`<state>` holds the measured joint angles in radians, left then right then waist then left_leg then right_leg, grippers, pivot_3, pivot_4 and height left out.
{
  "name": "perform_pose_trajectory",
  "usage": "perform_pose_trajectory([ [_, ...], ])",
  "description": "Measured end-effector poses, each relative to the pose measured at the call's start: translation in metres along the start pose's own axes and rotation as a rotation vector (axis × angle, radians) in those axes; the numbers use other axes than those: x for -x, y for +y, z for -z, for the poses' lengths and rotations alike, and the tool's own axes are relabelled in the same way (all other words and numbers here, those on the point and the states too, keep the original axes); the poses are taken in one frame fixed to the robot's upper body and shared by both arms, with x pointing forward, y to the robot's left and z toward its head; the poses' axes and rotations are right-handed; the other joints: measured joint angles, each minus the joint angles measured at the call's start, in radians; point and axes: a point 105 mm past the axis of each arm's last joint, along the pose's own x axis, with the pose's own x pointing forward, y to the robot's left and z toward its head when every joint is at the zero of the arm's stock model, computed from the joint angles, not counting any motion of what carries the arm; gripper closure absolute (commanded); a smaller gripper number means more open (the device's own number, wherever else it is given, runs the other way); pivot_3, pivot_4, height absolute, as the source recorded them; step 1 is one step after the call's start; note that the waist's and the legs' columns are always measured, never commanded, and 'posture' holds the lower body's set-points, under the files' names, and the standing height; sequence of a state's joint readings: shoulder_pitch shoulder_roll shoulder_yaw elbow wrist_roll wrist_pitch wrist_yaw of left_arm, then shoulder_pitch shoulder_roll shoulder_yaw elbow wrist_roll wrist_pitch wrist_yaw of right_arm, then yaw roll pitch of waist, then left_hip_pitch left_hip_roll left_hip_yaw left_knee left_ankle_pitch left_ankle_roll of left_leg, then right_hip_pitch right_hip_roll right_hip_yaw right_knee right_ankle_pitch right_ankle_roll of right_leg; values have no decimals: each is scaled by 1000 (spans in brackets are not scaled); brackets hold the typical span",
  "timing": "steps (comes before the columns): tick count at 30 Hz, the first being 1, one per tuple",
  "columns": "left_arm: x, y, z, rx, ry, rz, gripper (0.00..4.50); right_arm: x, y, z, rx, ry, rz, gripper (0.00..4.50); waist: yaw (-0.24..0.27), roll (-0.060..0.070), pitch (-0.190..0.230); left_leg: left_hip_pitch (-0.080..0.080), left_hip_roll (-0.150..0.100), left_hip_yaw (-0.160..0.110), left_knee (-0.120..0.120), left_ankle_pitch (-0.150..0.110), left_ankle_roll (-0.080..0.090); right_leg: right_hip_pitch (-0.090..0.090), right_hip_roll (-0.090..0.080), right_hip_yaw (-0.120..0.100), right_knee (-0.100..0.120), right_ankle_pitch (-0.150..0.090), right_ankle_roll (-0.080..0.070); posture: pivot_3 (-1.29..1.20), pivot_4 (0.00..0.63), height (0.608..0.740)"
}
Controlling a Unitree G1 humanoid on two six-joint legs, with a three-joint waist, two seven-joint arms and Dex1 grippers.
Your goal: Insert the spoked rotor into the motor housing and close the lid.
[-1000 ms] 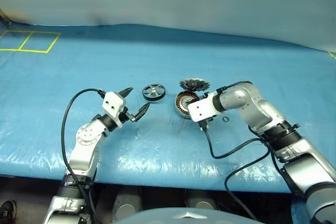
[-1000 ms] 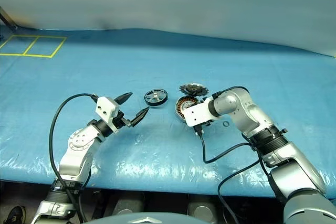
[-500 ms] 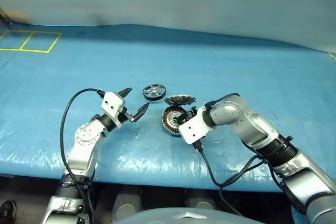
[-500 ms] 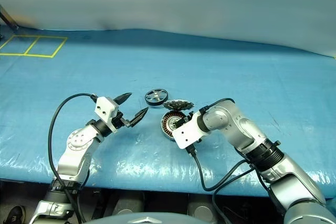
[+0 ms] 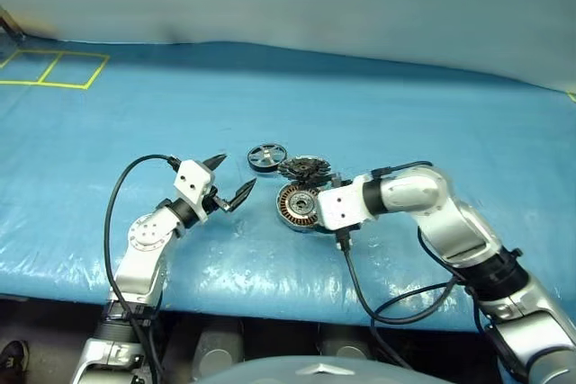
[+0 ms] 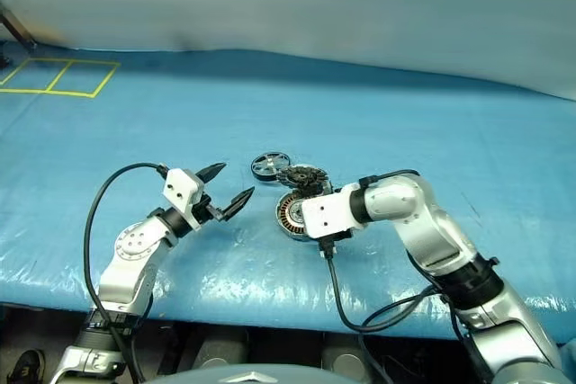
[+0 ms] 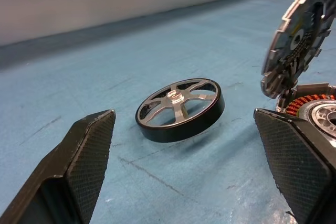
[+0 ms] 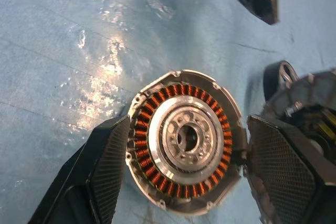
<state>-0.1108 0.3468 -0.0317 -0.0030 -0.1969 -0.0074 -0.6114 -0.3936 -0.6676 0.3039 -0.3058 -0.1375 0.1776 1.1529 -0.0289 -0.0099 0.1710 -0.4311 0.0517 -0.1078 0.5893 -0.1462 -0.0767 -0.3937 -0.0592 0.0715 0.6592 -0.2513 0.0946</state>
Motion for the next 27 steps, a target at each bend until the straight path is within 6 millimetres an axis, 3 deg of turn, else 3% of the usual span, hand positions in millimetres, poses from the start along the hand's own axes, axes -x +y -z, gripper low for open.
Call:
perform_pose_trajectory([
  [3,2,-1,2,6,5,1,0,16,7,15,-184,9,111,764,4,0,0,0,0,0,0,0,0,0,0,0,0,0,0,0,150,740],
  [7,4,-3,4,11,11,12,0,33,25,51,-447,89,310,764,6,0,0,0,0,0,0,-1,-1,0,0,0,0,0,-1,0,150,740],
  [12,4,-8,5,12,15,44,0,39,42,72,-686,97,487,764,-5,0,0,0,0,1,2,-1,-1,-1,-1,1,1,0,-1,0,150,740],
  [18,-2,-10,-1,0,0,79,0,48,42,92,-828,99,670,764,-5,0,0,0,0,1,2,-1,-1,-1,-1,0,1,0,-1,0,150,740],
  [23,-5,-9,-4,-8,-10,87,0,52,52,123,-950,190,770,764,-7,0,0,0,0,1,1,-1,0,-1,-1,1,0,0,-1,0,150,740],
  [27,-4,-10,-3,-6,-7,87,0,52,53,127,-968,199,790,764,-8,0,0,0,0,1,1,-1,0,-1,-1,1,1,0,-1,0,150,740],
])
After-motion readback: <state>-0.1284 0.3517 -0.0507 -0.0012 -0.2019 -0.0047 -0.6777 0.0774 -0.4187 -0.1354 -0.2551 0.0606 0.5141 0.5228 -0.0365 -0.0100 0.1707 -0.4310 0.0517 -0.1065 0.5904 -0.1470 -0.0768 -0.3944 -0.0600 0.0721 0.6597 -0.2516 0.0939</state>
